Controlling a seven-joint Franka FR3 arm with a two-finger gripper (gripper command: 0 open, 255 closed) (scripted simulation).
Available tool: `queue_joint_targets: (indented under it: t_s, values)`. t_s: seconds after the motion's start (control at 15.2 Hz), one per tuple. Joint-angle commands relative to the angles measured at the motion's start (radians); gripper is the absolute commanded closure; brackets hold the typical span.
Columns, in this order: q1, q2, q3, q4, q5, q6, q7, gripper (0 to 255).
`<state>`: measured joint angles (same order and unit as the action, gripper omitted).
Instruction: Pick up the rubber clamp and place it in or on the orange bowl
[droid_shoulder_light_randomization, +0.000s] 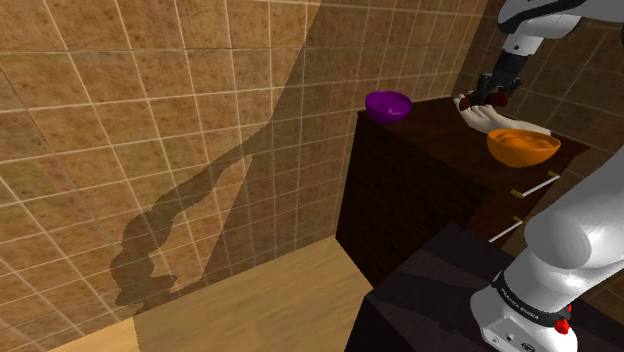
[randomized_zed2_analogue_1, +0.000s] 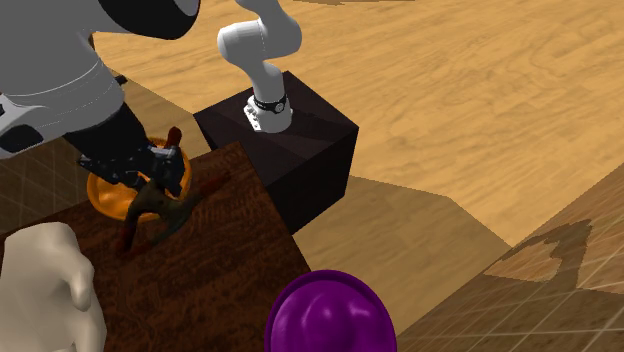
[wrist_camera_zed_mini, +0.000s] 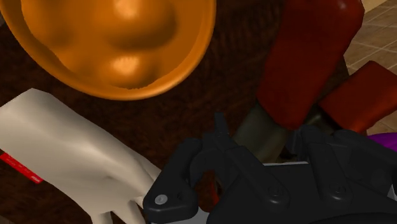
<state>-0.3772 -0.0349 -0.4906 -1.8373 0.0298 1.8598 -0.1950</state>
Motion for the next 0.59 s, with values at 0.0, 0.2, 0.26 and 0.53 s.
queue_joint_targets:
  t_s: [0.0,0.2,0.26,0.53]
  values:
    - [-0.02,-0.025,-0.02,-0.025,-0.011,0.002,-0.038,255]
    - [-0.049,-0.063,-0.052,-0.063,-0.03,0.006,-0.093,255]
    - [-0.059,-0.073,-0.063,-0.073,-0.035,0.006,-0.112,255]
    - [-0.099,-0.105,-0.11,-0.102,-0.054,0.007,-0.193,255]
